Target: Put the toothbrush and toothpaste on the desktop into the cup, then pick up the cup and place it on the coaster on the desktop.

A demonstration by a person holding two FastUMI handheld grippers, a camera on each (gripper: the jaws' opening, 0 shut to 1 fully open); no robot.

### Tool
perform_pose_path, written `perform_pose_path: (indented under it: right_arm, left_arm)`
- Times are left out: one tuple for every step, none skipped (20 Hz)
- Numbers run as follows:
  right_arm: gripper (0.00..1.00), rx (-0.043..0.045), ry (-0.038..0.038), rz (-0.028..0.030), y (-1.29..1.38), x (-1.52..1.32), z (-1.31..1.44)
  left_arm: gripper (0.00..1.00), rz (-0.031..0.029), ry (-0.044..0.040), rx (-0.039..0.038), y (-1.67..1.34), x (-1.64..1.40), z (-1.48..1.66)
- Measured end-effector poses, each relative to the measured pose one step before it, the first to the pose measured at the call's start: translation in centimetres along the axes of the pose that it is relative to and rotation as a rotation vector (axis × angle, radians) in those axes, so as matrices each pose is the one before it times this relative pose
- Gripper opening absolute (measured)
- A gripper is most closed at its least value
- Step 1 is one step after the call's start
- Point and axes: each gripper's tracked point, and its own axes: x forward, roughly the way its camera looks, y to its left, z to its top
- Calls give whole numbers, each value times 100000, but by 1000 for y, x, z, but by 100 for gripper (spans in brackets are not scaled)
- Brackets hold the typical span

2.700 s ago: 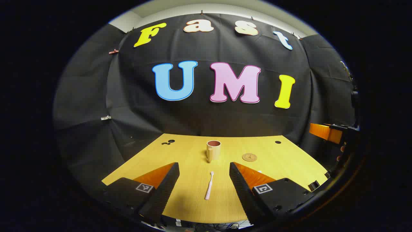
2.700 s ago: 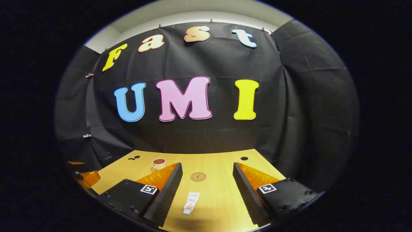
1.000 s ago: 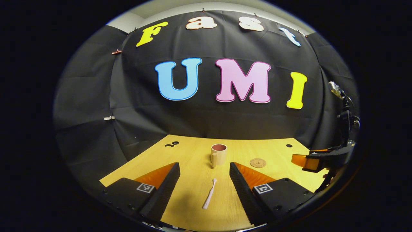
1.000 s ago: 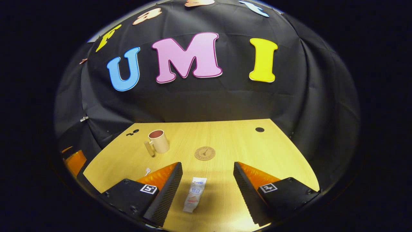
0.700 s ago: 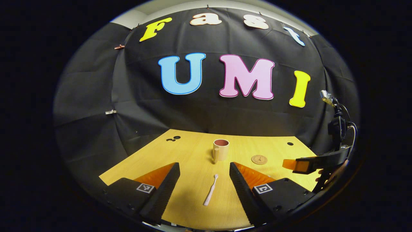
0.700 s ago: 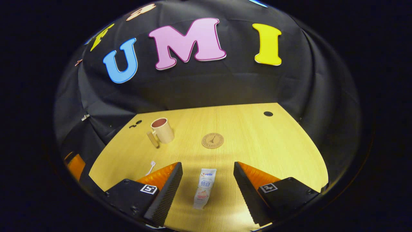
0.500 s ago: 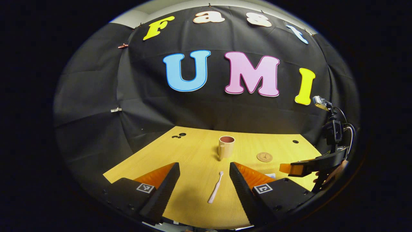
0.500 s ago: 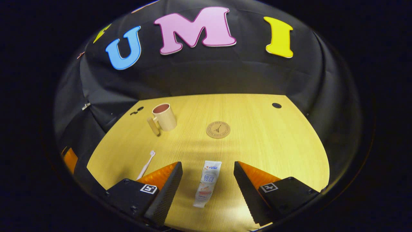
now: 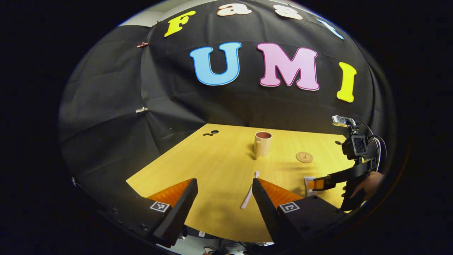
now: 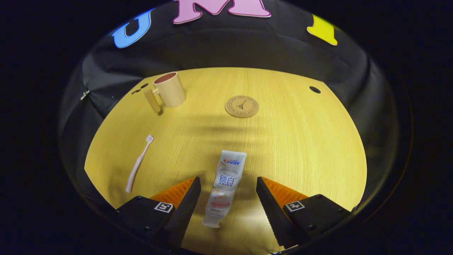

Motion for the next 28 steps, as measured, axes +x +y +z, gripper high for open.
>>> perform_pose_path:
  right_arm:
    - [98,-101,1815,-844,-166,550,-320]
    - [97,-322,1726,-602,-32,578,-253]
    - [97,-398,1780,-457,21,526,-298]
    - [97,-623,1610,-385,14,412,-358]
    - [95,6,1639,-498,-2,321,-357]
    - [94,30,1840,-1412,-186,102,-347]
    - [93,379,-2532,-141,51,244,520]
    - [91,455,1699,-231,193,-194,-315]
    - [89,416,-941,-452,-40,-44,192]
    - [94,595,1060,-521,45,203,-149]
    - [84,925,866,-638,30,114,21]
    - [81,1245,1870,-830,19,-108,-144]
    - [80,1800,1493,-823,89,-71,79]
    - [77,1978,2500,-1022,78,-69,-134]
    - [66,1554,2060,-912,47,23,-221]
    - [66,1424,1610,-571,234,201,-9]
    - [55,1573,1958,-1072,87,-69,9]
    - [58,684,1190,-513,-53,126,-88]
    - [54,586,713,-67,-62,-180,-17]
    - [54,1320,-598,-240,-16,-63,99]
    - [54,1743,-1484,-497,7,102,52]
    - [54,559,-1038,-289,2,-189,-86]
    - [51,-355,-398,87,21,63,26]
    - [50,-819,81,42,69,8,-14]
    - [47,-159,59,148,41,13,24]
    - [43,-663,-39,-50,88,-170,49]
    - [38,-379,-715,-55,28,113,83]
    - [35,-1470,-668,36,71,139,80]
  left_arm:
    - [96,954,993,381,122,31,-297]
    - [96,691,922,356,124,-78,-381]
    - [96,970,922,778,184,21,-293]
    - [96,1111,498,1264,127,102,-338]
    - [96,10,442,1255,-13,167,-35]
    - [98,-362,80,962,-94,171,-30]
    - [99,-794,-272,540,-116,99,202]
    - [99,-1183,-454,380,-71,-15,-40]
    - [99,-1339,-314,401,-93,60,158]
    - [99,-1297,-283,508,28,287,222]
    - [99,-1105,-115,395,126,356,211]
    - [99,-848,-156,155,334,155,-67]
    - [99,-671,-341,281,388,182,165]
    - [99,-610,-707,527,327,183,189]
    - [99,-783,-936,497,336,143,247]
    - [99,-1030,-723,71,313,142,140]
    - [99,-1261,-465,-266,196,117,116]
    - [99,-1201,-374,-338,258,91,50]
    - [99,-951,-542,-171,303,45,96]
    - [99,-625,-458,21,350,39,-108]
    - [99,-412,-235,294,392,117,-58]
    - [99,-54,196,366,422,-17,-258]
    - [99,97,720,96,357,108,-242]
    - [99,90,854,-218,310,60,-406]
    - [99,-119,894,-370,248,234,-295]
    - [99,104,796,-83,317,139,-230]
    - [99,281,437,505,209,139,-109]
    - [99,213,243,1028,165,168,-102]
